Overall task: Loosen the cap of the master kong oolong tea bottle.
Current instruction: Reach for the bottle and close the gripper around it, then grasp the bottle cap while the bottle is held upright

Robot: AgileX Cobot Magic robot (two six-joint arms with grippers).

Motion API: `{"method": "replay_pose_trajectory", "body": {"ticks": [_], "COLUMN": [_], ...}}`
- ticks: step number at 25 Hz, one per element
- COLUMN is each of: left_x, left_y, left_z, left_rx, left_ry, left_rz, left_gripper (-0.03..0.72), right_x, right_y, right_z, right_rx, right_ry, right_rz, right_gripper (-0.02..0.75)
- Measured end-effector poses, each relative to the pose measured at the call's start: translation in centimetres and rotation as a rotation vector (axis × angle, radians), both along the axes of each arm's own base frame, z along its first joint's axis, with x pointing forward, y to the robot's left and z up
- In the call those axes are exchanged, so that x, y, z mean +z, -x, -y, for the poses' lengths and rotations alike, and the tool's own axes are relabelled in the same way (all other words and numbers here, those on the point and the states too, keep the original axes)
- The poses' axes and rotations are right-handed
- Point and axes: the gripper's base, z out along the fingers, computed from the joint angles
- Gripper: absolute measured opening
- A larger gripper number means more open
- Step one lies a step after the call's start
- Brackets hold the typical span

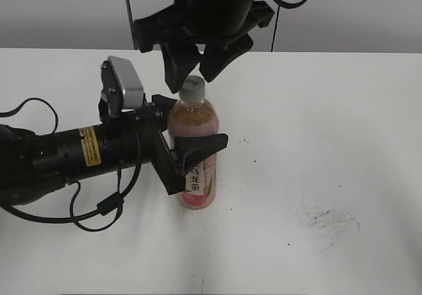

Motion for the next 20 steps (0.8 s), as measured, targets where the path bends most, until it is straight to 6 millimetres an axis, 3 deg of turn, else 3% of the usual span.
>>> {"method": "replay_pose_trajectory", "body": {"ticks": [20], "left_x": [0.00], "left_y": [0.00], "left_z": [0.00], "left_rx": [0.000], "left_ry": [0.000], "left_rz": [0.000], "left_gripper": [0.447], "right_x": [-0.28], "right_y": [-0.09], "right_z": [-0.08], "right_rx": [0.004], "right_ry": [0.005], "right_rz": [-0.004], "right_gripper": [0.396]}}
